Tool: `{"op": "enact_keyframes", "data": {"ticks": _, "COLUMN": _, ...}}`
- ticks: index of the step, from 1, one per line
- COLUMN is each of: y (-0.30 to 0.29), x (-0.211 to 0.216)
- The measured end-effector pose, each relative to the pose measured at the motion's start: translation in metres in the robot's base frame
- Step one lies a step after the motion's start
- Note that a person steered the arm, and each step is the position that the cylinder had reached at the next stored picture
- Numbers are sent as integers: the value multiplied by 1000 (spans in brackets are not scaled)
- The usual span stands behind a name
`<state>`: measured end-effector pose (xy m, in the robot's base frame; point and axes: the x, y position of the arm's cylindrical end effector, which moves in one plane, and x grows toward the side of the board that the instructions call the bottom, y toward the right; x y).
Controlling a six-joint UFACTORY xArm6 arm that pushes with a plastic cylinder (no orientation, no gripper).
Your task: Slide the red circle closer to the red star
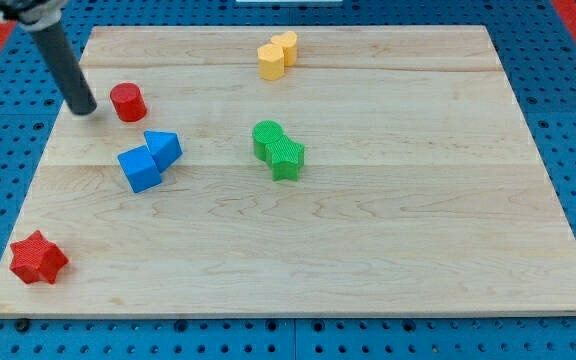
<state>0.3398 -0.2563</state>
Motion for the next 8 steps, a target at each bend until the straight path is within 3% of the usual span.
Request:
{"op": "enact_keyframes", "data": {"ticks": 1, "y": 1, "x": -49}}
{"op": "enact_keyframes", "data": {"ticks": 2, "y": 38, "x": -65}}
{"op": "enact_keyframes", "data": {"ticks": 4, "y": 66, "x": -54}}
{"op": "enact_keyframes", "data": {"ticks": 8, "y": 37, "x": 11}}
